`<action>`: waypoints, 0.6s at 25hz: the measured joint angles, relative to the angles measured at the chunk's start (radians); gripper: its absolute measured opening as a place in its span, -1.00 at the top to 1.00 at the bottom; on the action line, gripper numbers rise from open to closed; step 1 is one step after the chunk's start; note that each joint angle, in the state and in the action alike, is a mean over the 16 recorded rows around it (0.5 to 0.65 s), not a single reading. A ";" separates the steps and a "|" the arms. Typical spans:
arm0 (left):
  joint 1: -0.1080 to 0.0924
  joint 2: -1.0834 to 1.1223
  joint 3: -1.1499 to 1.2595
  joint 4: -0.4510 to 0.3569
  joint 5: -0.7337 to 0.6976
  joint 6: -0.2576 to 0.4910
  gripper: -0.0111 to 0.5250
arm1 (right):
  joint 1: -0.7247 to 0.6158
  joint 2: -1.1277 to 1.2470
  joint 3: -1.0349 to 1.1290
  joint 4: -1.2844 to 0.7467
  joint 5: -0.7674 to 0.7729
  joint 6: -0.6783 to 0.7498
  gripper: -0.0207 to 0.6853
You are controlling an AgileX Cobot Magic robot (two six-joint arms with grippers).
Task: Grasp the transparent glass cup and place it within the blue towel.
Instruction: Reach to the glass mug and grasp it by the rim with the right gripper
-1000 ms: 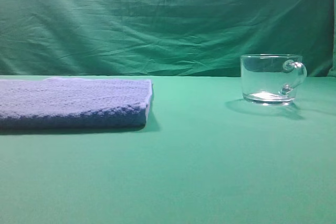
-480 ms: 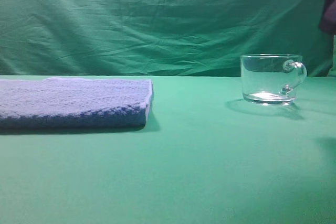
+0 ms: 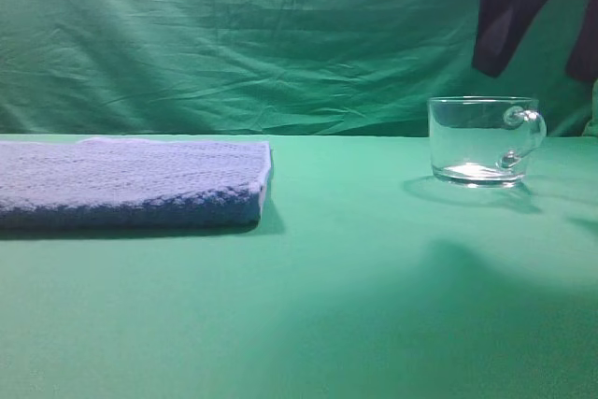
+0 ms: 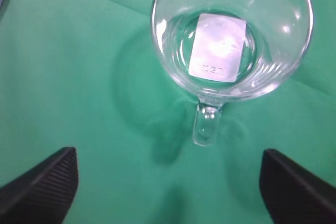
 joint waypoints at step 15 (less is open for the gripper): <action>0.000 0.000 0.000 0.000 0.000 0.000 0.96 | 0.003 0.091 -0.020 -0.006 -0.095 0.001 0.38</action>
